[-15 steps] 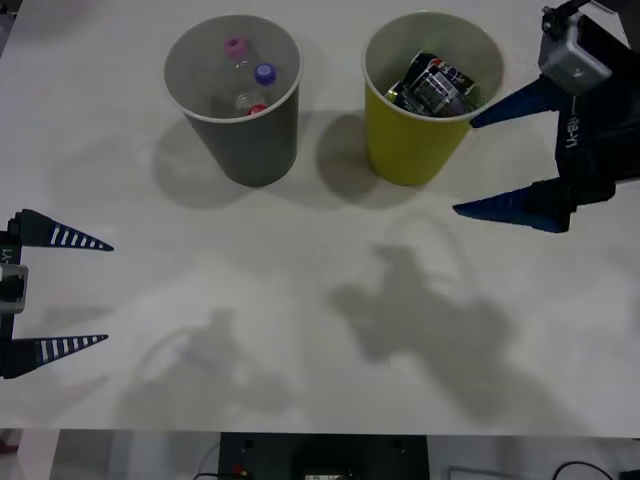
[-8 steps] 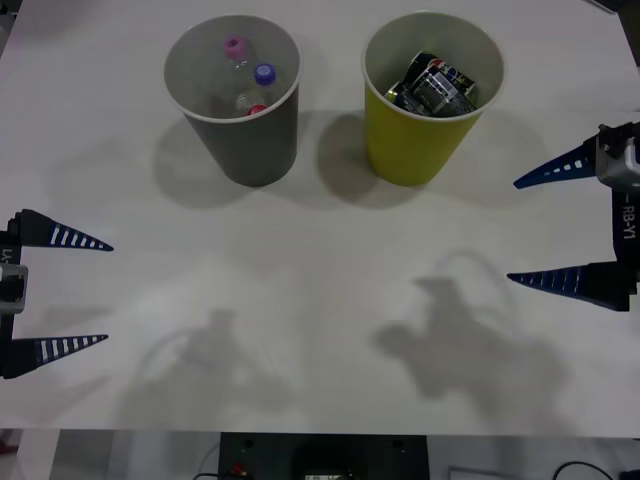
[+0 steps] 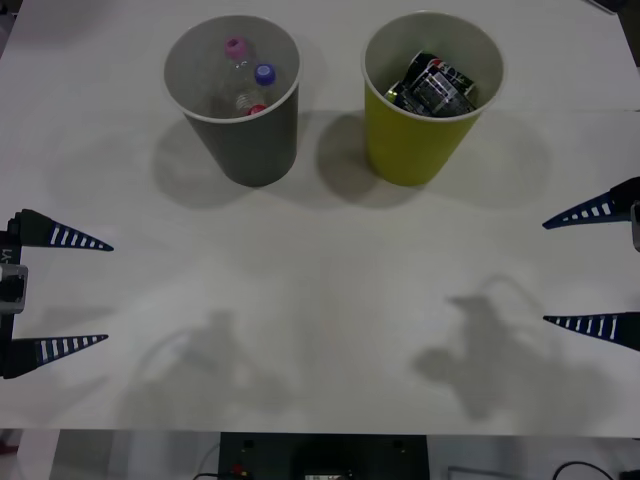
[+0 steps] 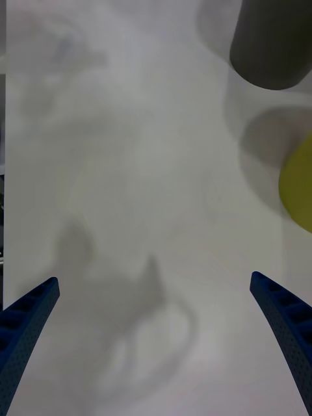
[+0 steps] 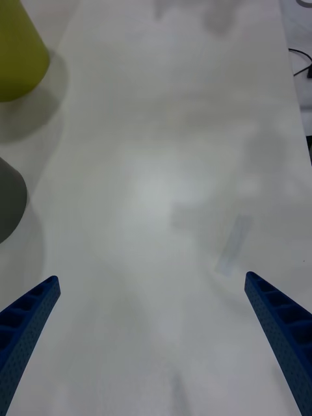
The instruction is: Put the can into the green bin and the plastic bottle into the gray bin
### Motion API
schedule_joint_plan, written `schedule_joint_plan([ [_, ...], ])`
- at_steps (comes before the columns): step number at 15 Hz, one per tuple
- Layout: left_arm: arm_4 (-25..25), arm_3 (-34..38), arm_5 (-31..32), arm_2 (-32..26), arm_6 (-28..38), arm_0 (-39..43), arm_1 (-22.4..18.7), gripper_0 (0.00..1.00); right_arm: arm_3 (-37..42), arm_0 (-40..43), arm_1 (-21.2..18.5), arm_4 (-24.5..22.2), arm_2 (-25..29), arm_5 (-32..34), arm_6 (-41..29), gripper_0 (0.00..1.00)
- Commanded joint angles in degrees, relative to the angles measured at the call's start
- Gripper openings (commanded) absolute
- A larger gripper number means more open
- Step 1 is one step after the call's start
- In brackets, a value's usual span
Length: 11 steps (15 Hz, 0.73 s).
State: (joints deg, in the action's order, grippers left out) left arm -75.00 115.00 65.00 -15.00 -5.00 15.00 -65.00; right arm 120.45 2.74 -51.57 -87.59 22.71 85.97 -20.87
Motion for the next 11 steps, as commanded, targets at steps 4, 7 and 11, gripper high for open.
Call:
schedule_joint_plan([
  [4, 0.0, 0.0, 0.0, 0.0, 0.0, 0.0, 0.0, 0.98, -5.2, 1.1, 1.2, 0.0, 0.1, 0.0, 7.9, 1.0],
  [7, 0.0, 0.0, 0.0, 0.0, 0.0, 0.0, 0.0, 0.98, -5.5, 1.1, 1.0, -0.5, 0.7, 0.0, 8.0, 1.0],
  [11, 0.0, 0.0, 0.0, 0.0, 0.0, 0.0, 0.0, 0.98, -5.5, 1.1, 0.5, -0.6, 0.8, -0.1, 7.7, 1.0],
])
